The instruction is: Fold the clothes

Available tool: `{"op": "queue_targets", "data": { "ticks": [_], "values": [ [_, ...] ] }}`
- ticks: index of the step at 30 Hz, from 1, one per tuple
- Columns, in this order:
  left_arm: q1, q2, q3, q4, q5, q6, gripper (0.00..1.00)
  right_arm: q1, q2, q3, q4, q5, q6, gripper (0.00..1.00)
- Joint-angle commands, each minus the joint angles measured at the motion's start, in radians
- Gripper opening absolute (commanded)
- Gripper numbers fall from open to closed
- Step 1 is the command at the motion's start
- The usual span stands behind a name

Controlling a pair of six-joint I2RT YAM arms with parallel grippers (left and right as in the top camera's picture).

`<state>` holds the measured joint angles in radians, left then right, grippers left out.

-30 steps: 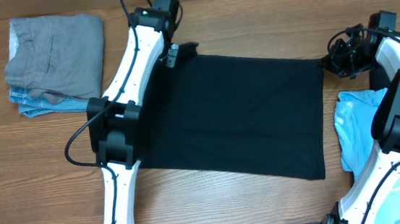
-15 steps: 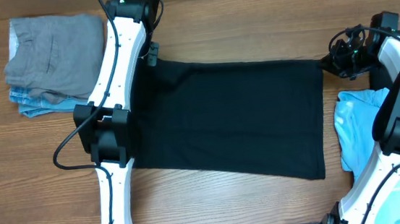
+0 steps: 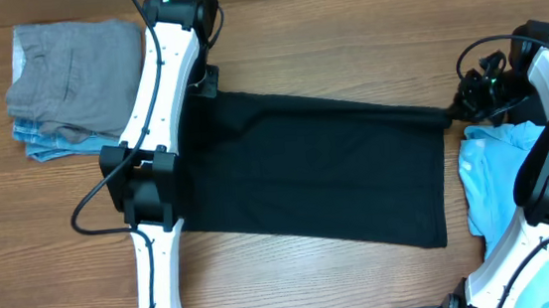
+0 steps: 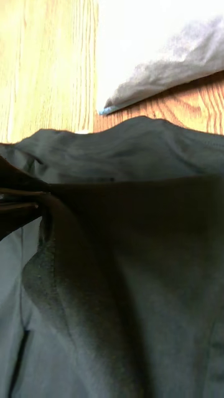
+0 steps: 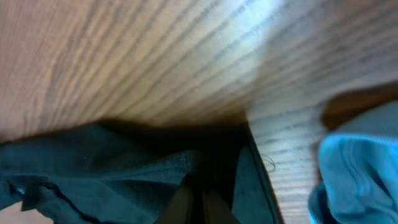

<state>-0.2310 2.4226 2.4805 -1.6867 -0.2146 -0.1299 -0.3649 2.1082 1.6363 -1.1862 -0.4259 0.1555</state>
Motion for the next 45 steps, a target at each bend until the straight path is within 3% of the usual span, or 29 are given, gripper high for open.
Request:
{"op": "queue_targets", "data": {
  "ticks": [1,10,20,27,36,37,40,45],
  "values": [
    [0.01,-0.105,-0.036,-0.003,0.048,0.021,0.04,0.0,-0.033,0.015,-0.033,0.033,-0.023,0.04],
    [0.048,-0.264,-0.331,-0.003,0.025,0.04,0.04,0.001,-0.033,0.015,-0.101,0.033,-0.078,0.04],
    [0.098,-0.323,-0.523,-0.003,0.024,0.04,0.04,0.008,-0.032,0.014,-0.244,0.113,-0.085,0.05],
    [0.143,-0.327,-0.563,-0.004,0.024,0.041,0.04,0.053,-0.032,-0.013,-0.309,0.173,-0.079,0.05],
    [0.161,-0.327,-0.597,-0.004,0.002,0.04,0.04,0.07,-0.032,-0.15,-0.264,0.235,-0.028,0.04],
    [0.161,-0.327,-0.601,-0.004,0.002,0.039,0.04,0.07,-0.032,-0.152,-0.259,0.235,-0.024,0.05],
    [0.161,-0.327,-0.601,-0.004,0.005,0.04,0.04,0.069,-0.033,-0.148,-0.255,0.23,-0.024,0.31],
    [0.159,-0.327,-0.601,-0.004,0.026,0.04,0.04,0.06,-0.071,-0.148,-0.238,0.195,-0.026,0.34]
  ]
}}
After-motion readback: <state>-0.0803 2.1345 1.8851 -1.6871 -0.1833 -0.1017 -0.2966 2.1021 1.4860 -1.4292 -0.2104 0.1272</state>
